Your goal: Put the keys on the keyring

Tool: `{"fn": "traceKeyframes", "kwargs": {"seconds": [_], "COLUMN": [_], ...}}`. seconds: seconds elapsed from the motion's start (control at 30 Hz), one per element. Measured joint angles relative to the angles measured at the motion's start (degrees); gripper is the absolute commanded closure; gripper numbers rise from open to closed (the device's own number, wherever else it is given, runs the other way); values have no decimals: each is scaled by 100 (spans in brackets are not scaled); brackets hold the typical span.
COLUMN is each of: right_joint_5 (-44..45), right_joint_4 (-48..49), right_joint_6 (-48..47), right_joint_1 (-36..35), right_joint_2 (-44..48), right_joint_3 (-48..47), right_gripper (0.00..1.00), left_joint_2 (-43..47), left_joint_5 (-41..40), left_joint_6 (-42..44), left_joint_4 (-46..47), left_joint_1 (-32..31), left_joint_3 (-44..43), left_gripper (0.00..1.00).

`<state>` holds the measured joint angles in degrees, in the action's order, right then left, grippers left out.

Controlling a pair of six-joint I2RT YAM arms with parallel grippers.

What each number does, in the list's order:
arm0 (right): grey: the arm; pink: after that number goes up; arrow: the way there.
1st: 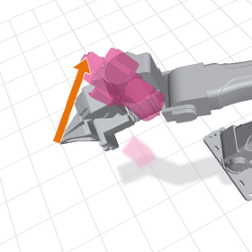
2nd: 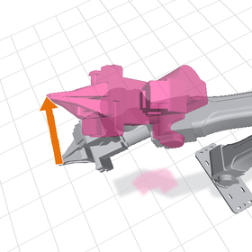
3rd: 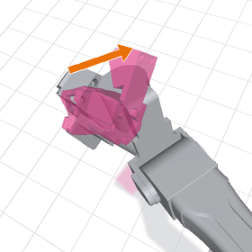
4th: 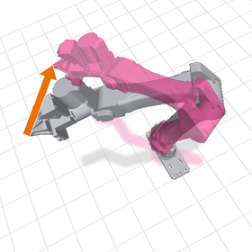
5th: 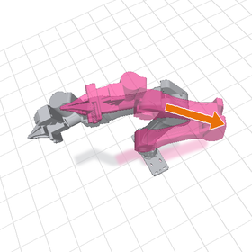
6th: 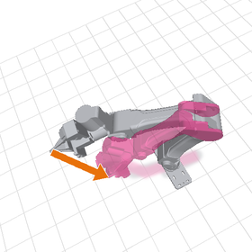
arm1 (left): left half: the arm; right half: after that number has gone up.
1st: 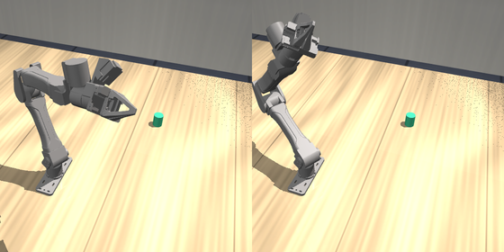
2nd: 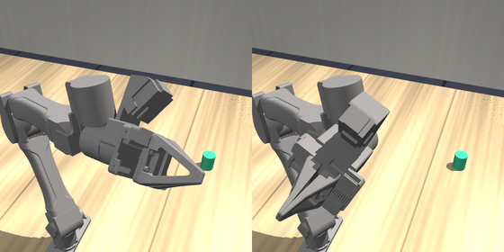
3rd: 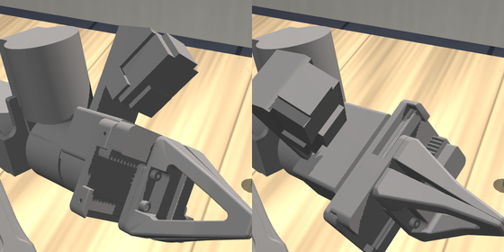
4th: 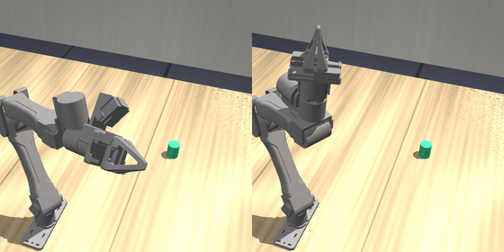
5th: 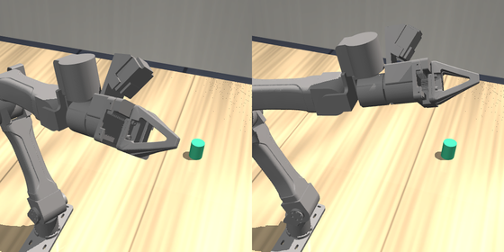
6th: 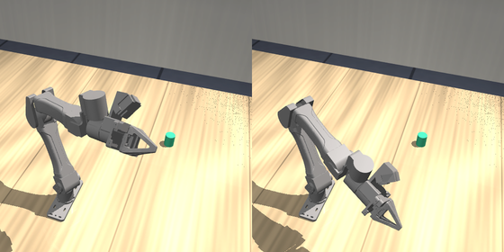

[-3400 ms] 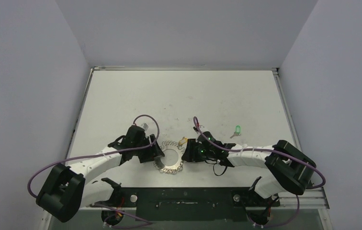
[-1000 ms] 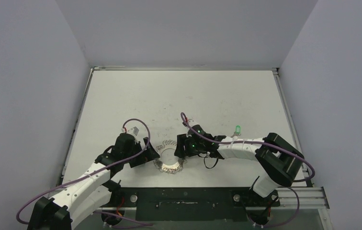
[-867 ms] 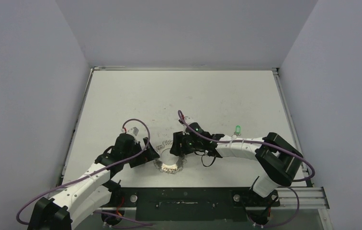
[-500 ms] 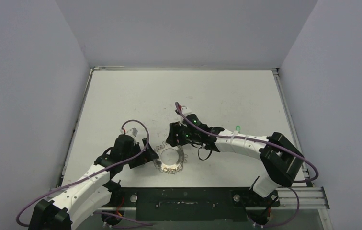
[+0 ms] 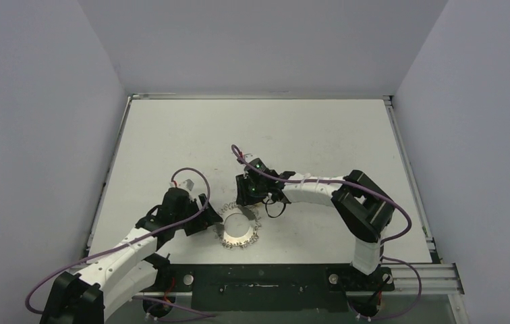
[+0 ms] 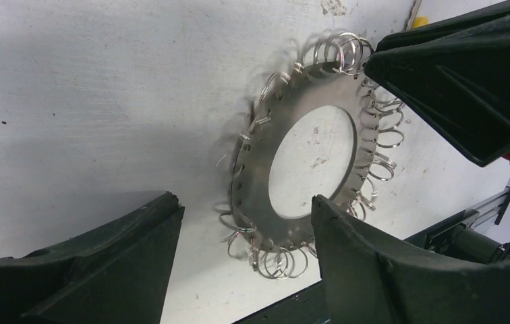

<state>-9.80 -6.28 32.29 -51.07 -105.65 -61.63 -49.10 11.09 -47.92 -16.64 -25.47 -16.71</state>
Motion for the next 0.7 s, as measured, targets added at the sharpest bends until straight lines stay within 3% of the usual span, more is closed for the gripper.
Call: {"fn": "traceKeyframes", "kwargs": {"seconds": [0.13,0.33,0.5,0.7], "right_joint_5": [-640,-1333,-1220,-752], "right_joint_4": [459,1478,1381,940], "right_joint_6": [221,708,651,498], "right_joint_1": [9,22,87,186], "right_joint_2": [2,278,796,1156], "right_joint_3": [26,437,542,651], "right_gripper": [82,68,56,54], "left_joint_2": [-133,-225,-238,-382], "left_joint_5": [33,70,72,94], "left_joint_6": [-7,-9,-9,-9], "left_joint_4": [105,186,181,243], "left_joint_1": [9,20,33,46], "left_joint_3": [0,0,39,46], "left_gripper": [37,45,54,62]}}
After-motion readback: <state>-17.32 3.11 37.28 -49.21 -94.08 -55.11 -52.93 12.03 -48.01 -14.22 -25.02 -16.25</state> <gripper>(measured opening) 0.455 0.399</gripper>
